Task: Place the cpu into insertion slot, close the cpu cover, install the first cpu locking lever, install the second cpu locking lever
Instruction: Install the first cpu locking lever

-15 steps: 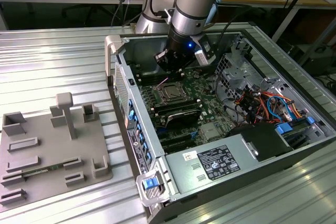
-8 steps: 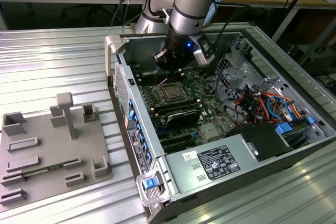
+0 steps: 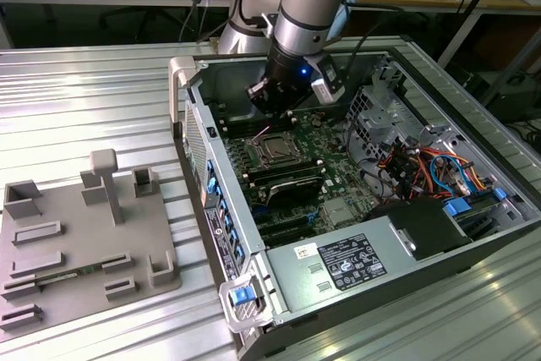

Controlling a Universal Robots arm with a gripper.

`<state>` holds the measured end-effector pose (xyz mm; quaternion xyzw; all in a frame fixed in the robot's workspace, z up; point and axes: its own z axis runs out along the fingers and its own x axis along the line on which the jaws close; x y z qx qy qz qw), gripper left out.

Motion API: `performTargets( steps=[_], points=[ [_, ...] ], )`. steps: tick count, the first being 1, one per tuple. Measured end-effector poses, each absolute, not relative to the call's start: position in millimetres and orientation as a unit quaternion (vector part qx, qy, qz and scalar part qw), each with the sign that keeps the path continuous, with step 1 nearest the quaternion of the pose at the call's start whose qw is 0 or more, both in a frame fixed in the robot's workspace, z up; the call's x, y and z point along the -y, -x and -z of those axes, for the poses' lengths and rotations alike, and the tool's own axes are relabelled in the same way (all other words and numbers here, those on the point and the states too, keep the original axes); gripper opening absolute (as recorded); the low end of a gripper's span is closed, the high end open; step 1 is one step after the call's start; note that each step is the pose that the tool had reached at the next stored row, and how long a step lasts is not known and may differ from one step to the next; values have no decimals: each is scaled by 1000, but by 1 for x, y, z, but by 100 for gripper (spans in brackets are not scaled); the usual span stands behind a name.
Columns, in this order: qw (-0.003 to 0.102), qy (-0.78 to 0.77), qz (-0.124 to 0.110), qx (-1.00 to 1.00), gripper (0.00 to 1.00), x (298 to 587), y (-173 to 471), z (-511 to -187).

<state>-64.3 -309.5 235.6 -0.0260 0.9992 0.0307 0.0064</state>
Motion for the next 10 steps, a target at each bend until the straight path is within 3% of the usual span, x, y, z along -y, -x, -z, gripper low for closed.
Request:
performTargets(
  steps=[10],
  points=[
    [6, 26, -31, -999, 11, 308, 53, -224]
  ],
)
